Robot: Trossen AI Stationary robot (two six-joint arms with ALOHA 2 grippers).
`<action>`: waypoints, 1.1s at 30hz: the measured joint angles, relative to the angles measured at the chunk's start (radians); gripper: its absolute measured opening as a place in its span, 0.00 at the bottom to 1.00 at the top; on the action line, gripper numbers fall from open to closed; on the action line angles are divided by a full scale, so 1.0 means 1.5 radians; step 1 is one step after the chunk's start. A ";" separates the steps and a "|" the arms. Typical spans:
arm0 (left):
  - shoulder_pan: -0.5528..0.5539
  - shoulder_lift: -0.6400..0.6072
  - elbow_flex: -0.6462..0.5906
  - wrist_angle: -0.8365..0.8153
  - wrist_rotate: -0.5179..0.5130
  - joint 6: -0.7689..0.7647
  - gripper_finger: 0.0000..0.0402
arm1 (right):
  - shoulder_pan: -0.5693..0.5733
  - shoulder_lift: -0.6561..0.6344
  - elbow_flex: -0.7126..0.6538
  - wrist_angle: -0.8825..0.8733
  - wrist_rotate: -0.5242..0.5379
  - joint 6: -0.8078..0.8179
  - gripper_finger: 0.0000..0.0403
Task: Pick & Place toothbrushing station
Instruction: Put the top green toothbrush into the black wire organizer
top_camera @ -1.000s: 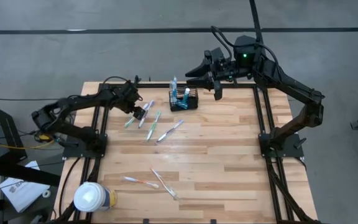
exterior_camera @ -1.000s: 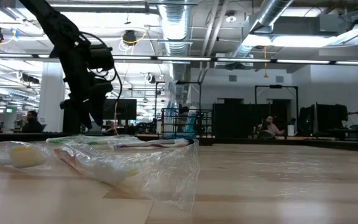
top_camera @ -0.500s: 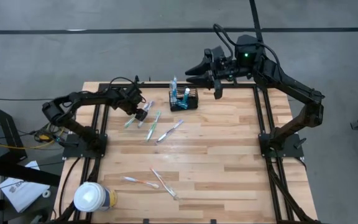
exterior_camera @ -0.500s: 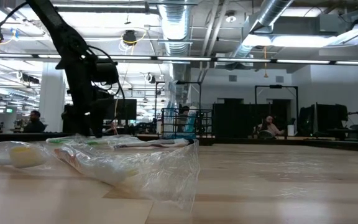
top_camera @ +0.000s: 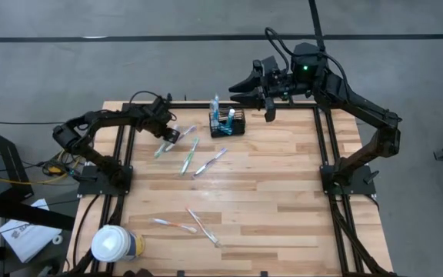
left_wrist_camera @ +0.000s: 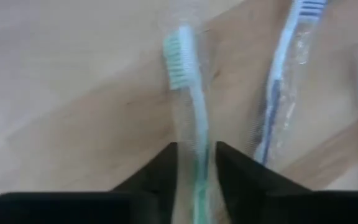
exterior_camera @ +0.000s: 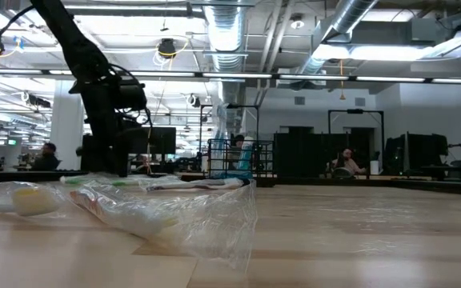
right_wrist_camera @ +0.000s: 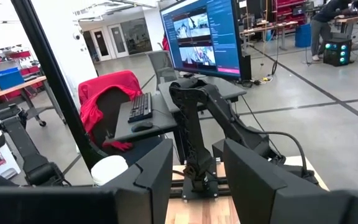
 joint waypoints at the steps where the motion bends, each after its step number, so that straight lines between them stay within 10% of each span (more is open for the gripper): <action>1: 0.001 0.000 0.000 0.001 0.007 0.002 0.17 | 0.000 0.000 0.000 0.000 0.000 0.000 0.33; 4: 0.002 0.000 0.000 0.002 0.027 0.007 0.04 | 0.000 0.000 0.000 0.000 0.001 0.000 0.33; 16: 0.006 -0.095 0.000 0.139 0.069 -0.021 0.01 | -0.001 0.000 0.000 0.000 0.001 -0.005 0.33; 26: -0.043 -0.260 0.000 0.483 0.085 -0.091 0.00 | -0.006 0.000 0.000 -0.001 0.001 -0.023 0.33; 33: -0.178 -0.266 0.001 0.649 -0.100 -0.083 0.00 | -0.006 0.000 0.000 -0.004 0.000 -0.023 0.33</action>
